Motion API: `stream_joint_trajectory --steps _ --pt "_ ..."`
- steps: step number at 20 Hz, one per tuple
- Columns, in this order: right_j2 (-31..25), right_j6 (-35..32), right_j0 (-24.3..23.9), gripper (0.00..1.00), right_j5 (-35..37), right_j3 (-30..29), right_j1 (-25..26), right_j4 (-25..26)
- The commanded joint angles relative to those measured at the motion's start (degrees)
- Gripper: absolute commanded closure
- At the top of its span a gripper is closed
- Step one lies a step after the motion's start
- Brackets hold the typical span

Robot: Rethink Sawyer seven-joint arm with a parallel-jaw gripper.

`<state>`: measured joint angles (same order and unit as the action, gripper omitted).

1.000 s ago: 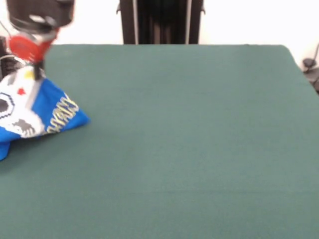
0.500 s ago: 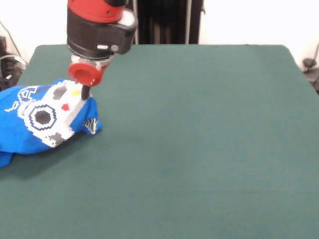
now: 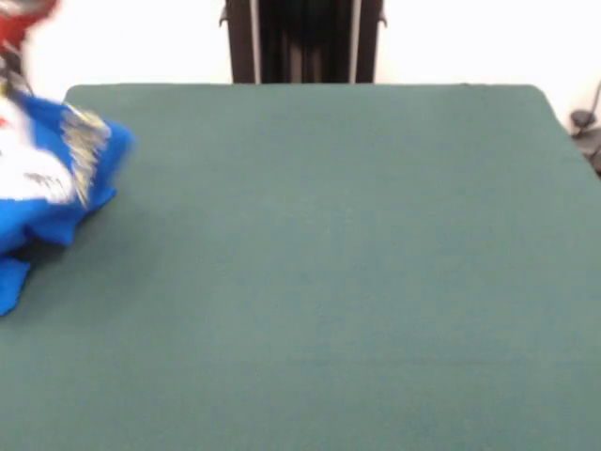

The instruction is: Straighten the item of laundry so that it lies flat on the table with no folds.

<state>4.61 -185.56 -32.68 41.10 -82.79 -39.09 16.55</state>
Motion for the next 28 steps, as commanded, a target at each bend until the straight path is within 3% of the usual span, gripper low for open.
stream_joint_trajectory --steps 1,5,10,20,23,28 --pt "-10.78 32.72 -13.46 1.00 0.41 -12.17 -10.81 -0.07" --pt "-13.02 34.24 -16.34 1.00 6.57 -11.78 -14.48 -1.06" --pt "-10.62 28.25 -12.26 1.00 8.25 -10.64 -14.14 0.03" --pt "-7.51 20.58 -6.51 1.00 0.60 -9.04 -8.52 1.34" --pt "-5.21 16.26 -2.15 1.00 3.93 -6.32 -5.60 1.73" --pt "-6.81 18.96 -2.08 1.00 6.16 -6.30 -2.94 -1.34"
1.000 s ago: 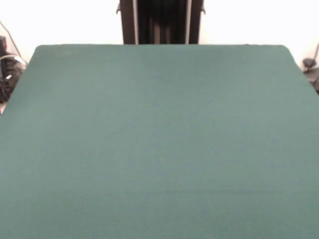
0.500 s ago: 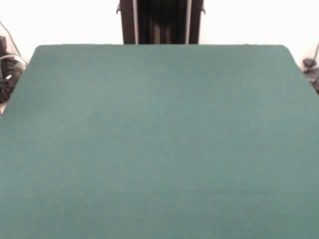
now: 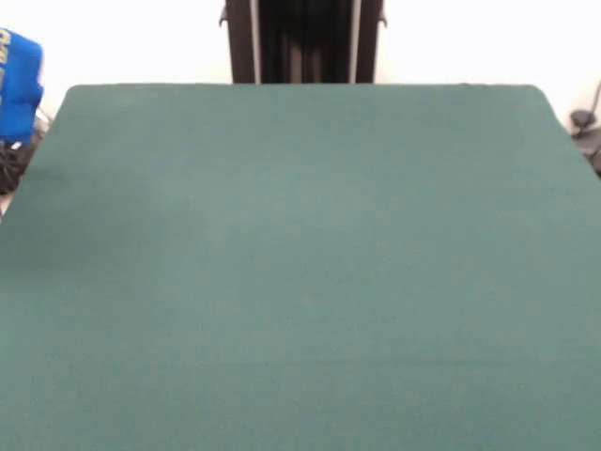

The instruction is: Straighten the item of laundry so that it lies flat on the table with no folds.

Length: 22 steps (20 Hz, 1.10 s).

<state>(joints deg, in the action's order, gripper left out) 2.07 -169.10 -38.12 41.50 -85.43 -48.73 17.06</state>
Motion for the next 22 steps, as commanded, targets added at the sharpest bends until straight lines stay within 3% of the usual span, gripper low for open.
stream_joint_trajectory --steps 1,8,13,16,22 --pt "-3.73 1.62 4.07 1.00 5.46 -3.40 7.21 -1.80" --pt "1.43 -9.22 10.90 1.00 4.35 -0.77 11.09 -2.36" --pt "5.32 -15.19 15.77 1.00 6.52 1.77 13.19 -5.58" --pt "6.06 -15.88 17.33 1.00 7.31 1.78 13.51 -9.02" --pt "9.74 -24.54 22.94 1.00 7.25 0.06 14.08 -18.09"
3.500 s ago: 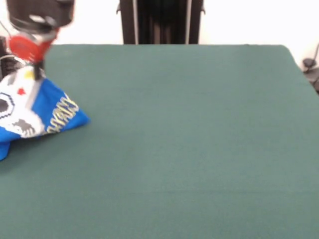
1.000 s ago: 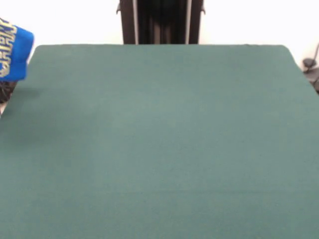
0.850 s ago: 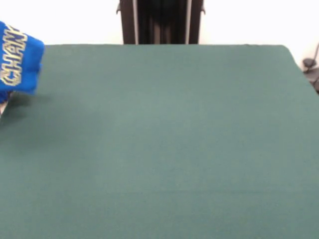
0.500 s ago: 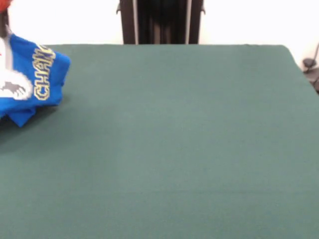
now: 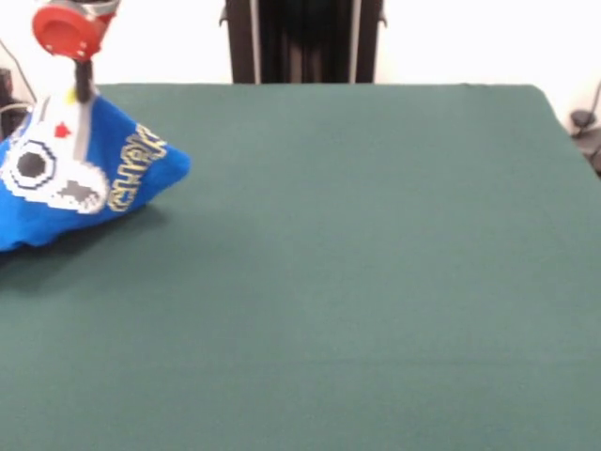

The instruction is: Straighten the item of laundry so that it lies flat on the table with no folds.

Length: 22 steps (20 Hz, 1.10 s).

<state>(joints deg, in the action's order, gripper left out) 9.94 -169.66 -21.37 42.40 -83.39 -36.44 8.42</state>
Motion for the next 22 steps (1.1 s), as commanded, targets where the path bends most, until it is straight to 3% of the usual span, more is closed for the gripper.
stream_joint_trajectory --steps 1,7,15,18,22 --pt "3.04 -25.66 7.42 1.00 6.56 -2.13 1.96 -11.29" --pt "9.07 -30.22 12.52 1.00 6.63 -2.24 3.64 -17.25" --pt "13.13 -30.82 14.13 1.00 5.39 -2.77 3.43 -22.93" --pt "12.54 -27.27 13.08 1.00 0.73 -4.53 2.58 -23.74" --pt "13.59 -21.89 12.95 1.00 4.41 -4.14 1.51 -21.72"
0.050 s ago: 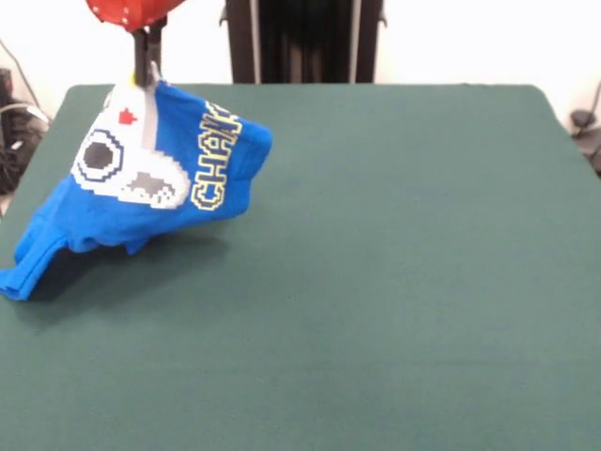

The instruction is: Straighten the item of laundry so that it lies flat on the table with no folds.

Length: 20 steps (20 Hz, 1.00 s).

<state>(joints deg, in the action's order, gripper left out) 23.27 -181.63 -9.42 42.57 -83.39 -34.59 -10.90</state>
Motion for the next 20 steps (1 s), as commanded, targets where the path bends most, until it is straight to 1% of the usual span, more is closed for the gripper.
stream_joint_trajectory --steps 1,5,9,11,12,20 --pt "0.47 -9.74 1.09 1.00 4.15 -4.09 -0.20 -2.33" --pt "0.82 -9.90 1.35 1.00 3.27 -3.49 0.98 -2.56" --pt "0.90 -8.30 1.38 1.00 2.07 -3.57 1.24 -1.92" --pt "0.85 -8.80 1.44 1.00 1.82 -3.74 1.34 -2.44" --pt "0.95 -9.01 1.55 0.00 1.88 -3.75 1.46 -2.79" --pt "0.90 -9.84 1.46 0.00 3.03 -3.20 1.74 -3.71"
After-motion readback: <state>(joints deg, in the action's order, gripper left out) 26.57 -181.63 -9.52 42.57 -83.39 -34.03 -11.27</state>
